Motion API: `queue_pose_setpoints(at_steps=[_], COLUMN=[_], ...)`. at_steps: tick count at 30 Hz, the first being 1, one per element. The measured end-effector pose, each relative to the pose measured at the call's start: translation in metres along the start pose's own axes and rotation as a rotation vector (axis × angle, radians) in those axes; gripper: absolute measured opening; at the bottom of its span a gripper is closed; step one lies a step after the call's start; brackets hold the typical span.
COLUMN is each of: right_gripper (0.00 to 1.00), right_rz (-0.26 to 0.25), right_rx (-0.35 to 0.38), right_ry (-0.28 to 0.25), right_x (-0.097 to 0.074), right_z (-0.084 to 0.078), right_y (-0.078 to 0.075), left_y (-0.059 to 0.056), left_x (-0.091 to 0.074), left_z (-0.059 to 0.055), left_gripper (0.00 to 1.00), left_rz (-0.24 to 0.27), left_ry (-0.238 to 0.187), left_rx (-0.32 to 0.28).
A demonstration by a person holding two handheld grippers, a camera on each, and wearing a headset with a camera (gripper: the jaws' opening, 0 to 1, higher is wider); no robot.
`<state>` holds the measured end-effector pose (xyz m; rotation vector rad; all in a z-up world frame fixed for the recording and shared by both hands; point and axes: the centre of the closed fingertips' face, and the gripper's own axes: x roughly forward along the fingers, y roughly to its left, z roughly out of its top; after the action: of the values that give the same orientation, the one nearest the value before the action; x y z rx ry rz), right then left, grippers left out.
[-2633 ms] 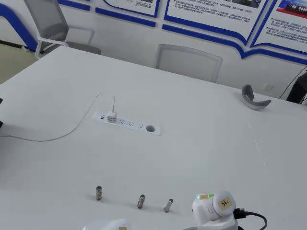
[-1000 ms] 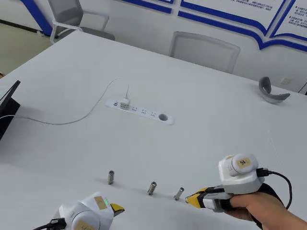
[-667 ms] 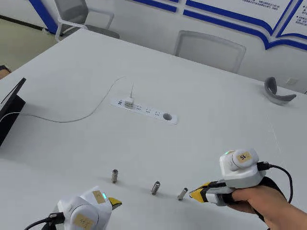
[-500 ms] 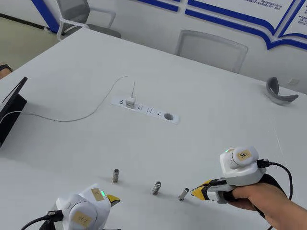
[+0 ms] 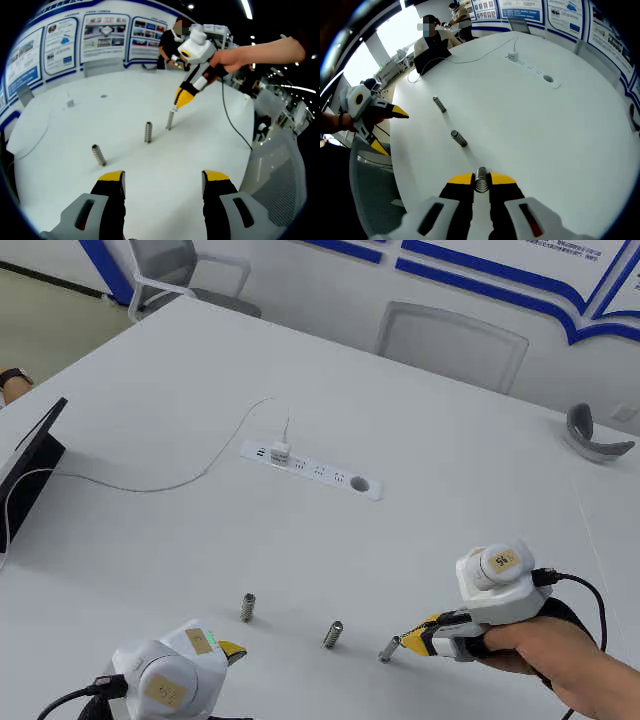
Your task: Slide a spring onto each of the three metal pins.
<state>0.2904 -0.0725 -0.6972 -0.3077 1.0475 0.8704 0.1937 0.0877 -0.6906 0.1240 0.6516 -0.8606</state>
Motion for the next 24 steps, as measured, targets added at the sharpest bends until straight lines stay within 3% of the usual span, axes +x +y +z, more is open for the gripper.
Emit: queue_pose_setpoints(at_steps=[24], right_gripper=[0.13], right_rz=[0.006], right_rx=[-0.038], right_ry=[0.051], right_x=[0.016], right_z=[0.001], right_y=[0.001], left_y=[0.007], left_x=[-0.006], left_z=[-0.009], left_gripper=[0.63], left_rz=[0.017], left_ry=[0.000], left_rx=[-0.046])
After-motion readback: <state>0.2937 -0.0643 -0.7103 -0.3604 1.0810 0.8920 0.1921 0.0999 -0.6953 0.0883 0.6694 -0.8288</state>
